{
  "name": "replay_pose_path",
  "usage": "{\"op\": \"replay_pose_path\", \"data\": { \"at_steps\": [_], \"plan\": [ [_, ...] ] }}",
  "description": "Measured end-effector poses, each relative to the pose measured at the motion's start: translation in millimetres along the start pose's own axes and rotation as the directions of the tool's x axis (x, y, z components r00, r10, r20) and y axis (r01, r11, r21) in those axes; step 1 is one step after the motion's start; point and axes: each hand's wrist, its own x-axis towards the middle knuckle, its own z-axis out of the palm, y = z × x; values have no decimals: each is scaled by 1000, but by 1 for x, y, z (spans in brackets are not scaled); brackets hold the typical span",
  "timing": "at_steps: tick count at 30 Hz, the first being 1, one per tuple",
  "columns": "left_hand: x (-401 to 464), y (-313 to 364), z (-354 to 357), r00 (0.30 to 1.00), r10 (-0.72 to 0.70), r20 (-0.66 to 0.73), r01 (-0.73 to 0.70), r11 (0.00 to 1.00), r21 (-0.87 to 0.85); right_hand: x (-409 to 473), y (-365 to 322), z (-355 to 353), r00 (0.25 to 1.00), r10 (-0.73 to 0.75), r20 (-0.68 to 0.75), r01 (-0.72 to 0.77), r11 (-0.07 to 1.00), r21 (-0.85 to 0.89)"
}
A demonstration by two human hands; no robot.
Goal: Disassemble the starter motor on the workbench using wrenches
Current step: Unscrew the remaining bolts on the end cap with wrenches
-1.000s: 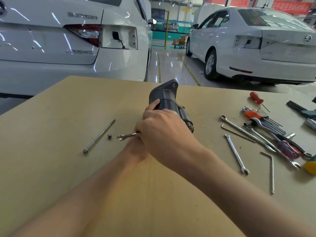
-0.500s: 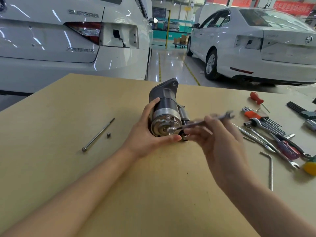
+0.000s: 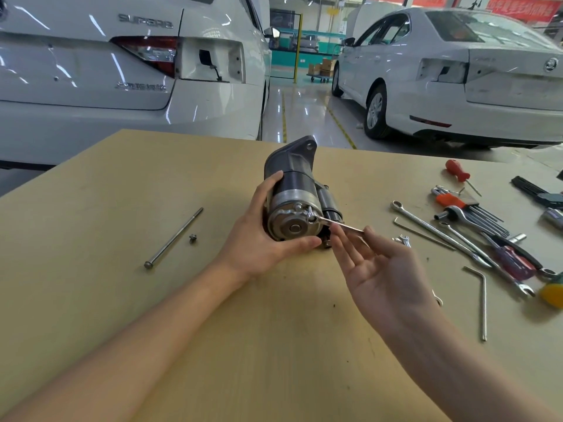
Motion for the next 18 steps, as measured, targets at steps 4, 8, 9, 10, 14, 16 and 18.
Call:
{"op": "replay_pose_path", "data": {
  "at_steps": [4, 8, 9, 10, 14, 16, 18],
  "plan": [
    [-1, 3, -2, 1000, -9, 15, 9, 1000, 4, -2, -1, -1, 994, -100, 32, 102, 991, -83],
    [2, 11, -16, 991, -83, 104, 83, 997, 1, -1, -8, 7, 873, -426, 238, 488, 769, -413],
    [2, 12, -21, 984, -118, 135, 119, 993, 1, -3, -11, 13, 809, -485, 333, 587, 630, -509],
    [4, 14, -26, 977, -146, 157, 146, 989, 11, -4, -14, 20, 744, -513, 428, 661, 471, -583],
    [14, 17, -31, 965, -218, 143, 224, 974, -25, -2, -17, 46, 528, -409, 745, 758, -170, -630],
    [15, 15, -30, 961, -243, 129, 257, 960, -113, 2, -18, 60, 473, -256, 843, 762, -362, -537],
    [12, 9, -31, 962, -242, 127, 262, 948, -183, 5, -17, 75, 452, -47, 891, 780, -462, -421]
  ]
}}
